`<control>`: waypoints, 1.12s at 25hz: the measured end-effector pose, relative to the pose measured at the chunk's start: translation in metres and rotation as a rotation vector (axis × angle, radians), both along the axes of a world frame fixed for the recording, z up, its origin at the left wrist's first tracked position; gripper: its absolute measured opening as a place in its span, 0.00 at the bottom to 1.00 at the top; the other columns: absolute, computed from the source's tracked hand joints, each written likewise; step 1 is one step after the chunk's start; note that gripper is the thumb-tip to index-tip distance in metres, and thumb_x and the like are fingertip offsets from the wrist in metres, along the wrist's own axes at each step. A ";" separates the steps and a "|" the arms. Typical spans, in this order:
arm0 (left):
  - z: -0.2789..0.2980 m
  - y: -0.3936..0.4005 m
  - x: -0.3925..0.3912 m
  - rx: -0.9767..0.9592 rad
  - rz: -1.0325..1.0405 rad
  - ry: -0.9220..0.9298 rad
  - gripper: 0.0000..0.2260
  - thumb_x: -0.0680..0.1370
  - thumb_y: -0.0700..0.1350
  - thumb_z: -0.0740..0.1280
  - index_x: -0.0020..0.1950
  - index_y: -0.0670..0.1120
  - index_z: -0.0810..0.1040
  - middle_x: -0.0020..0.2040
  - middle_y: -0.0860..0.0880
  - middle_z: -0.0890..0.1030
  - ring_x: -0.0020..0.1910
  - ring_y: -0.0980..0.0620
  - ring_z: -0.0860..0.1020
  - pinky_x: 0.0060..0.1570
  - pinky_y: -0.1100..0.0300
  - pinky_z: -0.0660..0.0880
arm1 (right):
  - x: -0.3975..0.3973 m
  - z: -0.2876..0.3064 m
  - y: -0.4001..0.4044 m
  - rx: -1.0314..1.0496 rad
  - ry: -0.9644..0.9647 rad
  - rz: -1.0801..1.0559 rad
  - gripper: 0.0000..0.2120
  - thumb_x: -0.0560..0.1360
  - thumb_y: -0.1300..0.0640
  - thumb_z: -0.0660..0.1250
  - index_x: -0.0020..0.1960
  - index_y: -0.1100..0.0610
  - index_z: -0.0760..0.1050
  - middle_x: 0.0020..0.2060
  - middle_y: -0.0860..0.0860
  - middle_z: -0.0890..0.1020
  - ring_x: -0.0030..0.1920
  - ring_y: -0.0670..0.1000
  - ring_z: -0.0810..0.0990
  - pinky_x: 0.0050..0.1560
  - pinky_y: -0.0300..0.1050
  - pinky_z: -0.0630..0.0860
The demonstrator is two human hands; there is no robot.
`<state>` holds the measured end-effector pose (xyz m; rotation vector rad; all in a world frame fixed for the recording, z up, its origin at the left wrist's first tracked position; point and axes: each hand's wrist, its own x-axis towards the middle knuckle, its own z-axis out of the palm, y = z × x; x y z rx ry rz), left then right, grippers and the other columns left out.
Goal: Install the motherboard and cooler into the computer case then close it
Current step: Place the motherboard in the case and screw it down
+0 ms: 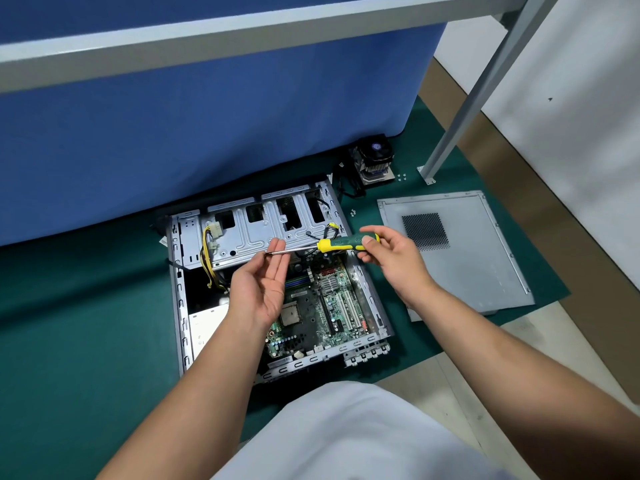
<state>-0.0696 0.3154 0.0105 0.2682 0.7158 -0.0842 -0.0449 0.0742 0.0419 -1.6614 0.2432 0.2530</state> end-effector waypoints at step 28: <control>-0.001 0.061 -0.034 0.820 -0.335 0.076 0.07 0.83 0.37 0.64 0.59 0.45 0.78 0.58 0.44 0.84 0.53 0.46 0.86 0.56 0.52 0.82 | 0.021 0.036 0.048 -0.272 -0.212 0.213 0.11 0.81 0.56 0.69 0.58 0.42 0.80 0.46 0.54 0.85 0.44 0.53 0.86 0.52 0.51 0.82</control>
